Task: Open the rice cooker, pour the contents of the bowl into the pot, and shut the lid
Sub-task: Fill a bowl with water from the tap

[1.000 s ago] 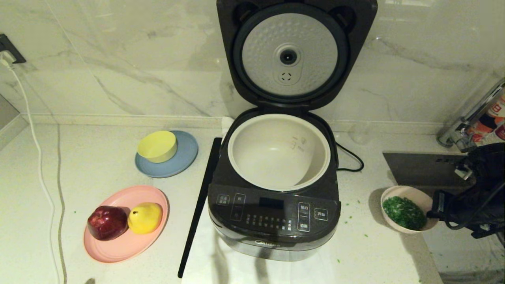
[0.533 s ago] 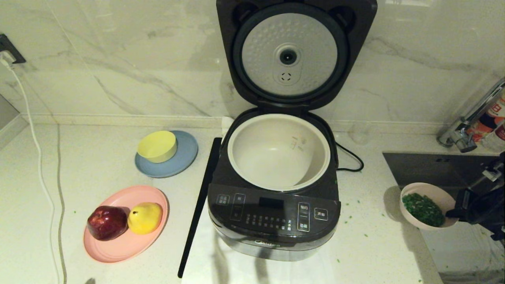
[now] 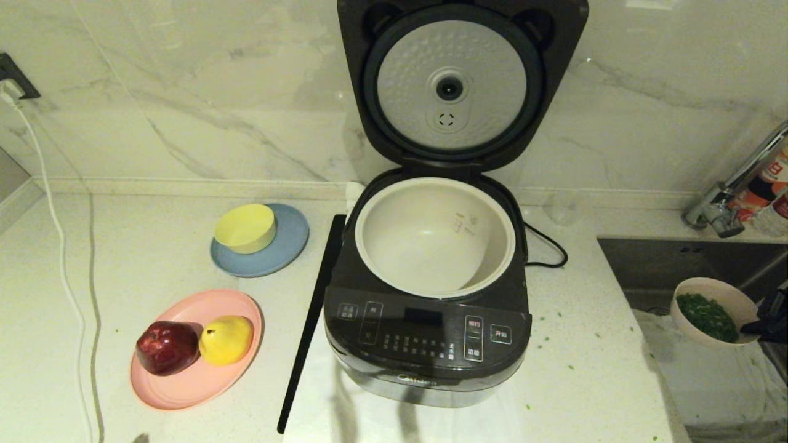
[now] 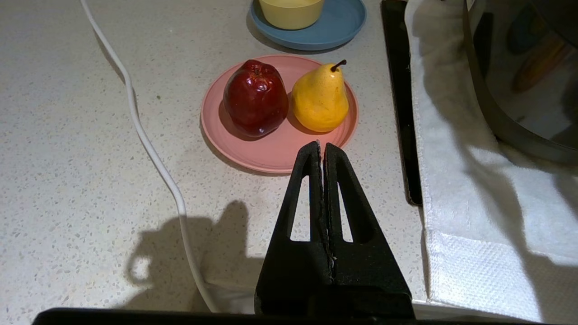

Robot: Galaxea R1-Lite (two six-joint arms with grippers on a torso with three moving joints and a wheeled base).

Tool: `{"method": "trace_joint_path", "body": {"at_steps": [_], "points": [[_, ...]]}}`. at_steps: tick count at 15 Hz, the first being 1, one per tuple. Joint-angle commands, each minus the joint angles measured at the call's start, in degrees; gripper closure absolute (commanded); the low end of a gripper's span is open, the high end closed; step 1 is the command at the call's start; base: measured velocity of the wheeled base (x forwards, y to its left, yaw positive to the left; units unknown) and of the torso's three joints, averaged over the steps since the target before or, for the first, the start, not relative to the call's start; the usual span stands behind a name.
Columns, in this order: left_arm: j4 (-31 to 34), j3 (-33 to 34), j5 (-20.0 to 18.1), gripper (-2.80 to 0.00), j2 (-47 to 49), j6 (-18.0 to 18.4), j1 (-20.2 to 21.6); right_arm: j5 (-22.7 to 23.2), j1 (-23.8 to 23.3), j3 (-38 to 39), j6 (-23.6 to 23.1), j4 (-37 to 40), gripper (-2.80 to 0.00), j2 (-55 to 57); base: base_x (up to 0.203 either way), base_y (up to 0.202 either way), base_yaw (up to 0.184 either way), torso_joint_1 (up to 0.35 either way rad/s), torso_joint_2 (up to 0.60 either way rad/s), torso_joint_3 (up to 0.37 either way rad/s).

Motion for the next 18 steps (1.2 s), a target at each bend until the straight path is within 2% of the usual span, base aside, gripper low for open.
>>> {"method": "trace_joint_path", "body": {"at_steps": [1,5,14,18], "points": [[-0.1,0.5,0.0,0.0,0.0,-0.1,0.0,1.5,-3.7,-2.8,0.1,0.1,0.0,3.8,0.0,0.0,0.0,0.0,0.0,0.0],[-0.1,0.5,0.0,0.0,0.0,-0.1,0.0,4.0,-8.8,-8.0,0.2,0.2,0.0,8.1,0.0,0.0,0.0,0.0,0.0,0.0],[-0.1,0.5,0.0,0.0,0.0,-0.1,0.0,7.2,-15.5,-17.2,0.5,0.7,0.0,15.9,0.0,0.0,0.0,0.0,0.0,0.0],[0.0,0.5,0.1,0.0,0.0,0.0,0.0,9.1,-17.3,-26.0,2.2,6.6,0.0,19.6,0.0,0.0,0.0,0.0,0.0,0.0]]}}
